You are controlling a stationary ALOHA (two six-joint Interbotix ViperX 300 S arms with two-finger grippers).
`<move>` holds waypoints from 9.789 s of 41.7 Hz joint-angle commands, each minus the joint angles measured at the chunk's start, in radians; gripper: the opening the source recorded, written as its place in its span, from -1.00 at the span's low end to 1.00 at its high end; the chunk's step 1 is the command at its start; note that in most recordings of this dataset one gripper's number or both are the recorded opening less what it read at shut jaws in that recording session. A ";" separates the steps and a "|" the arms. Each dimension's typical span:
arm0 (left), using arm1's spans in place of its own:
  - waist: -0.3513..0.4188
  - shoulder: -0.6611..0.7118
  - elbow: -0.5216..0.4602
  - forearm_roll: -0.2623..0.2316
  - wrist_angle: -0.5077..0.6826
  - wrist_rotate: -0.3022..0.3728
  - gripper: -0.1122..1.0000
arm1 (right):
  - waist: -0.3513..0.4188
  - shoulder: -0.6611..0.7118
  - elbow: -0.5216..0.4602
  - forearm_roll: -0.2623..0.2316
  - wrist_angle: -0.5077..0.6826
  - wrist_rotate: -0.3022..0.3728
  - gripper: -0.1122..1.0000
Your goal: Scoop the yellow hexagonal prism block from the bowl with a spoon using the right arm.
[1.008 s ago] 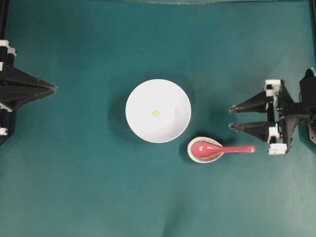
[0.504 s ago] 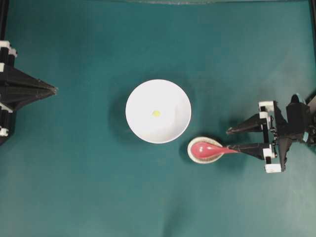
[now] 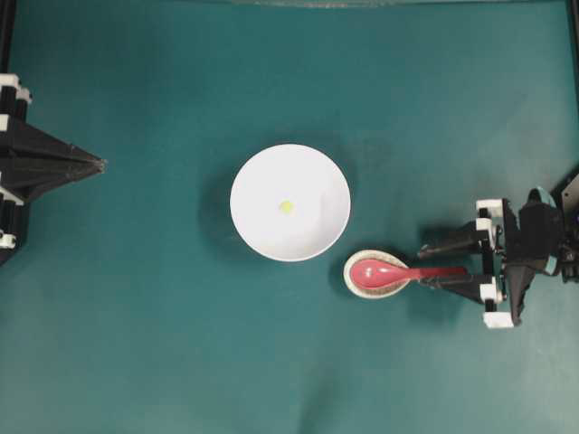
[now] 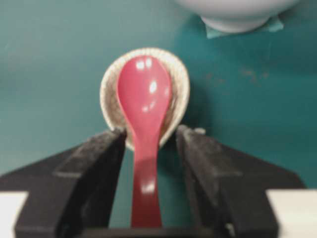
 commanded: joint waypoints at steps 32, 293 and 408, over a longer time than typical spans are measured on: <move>0.002 0.011 -0.014 0.003 -0.005 0.002 -0.80 | 0.014 0.069 -0.025 0.011 -0.008 0.008 0.08; 0.021 0.011 -0.012 0.003 0.023 0.003 -0.80 | 0.005 0.025 -0.008 0.000 -0.032 -0.035 -0.04; 0.026 0.014 -0.008 0.003 0.023 0.003 -0.80 | -0.014 0.049 -0.029 -0.005 0.014 -0.094 -0.06</move>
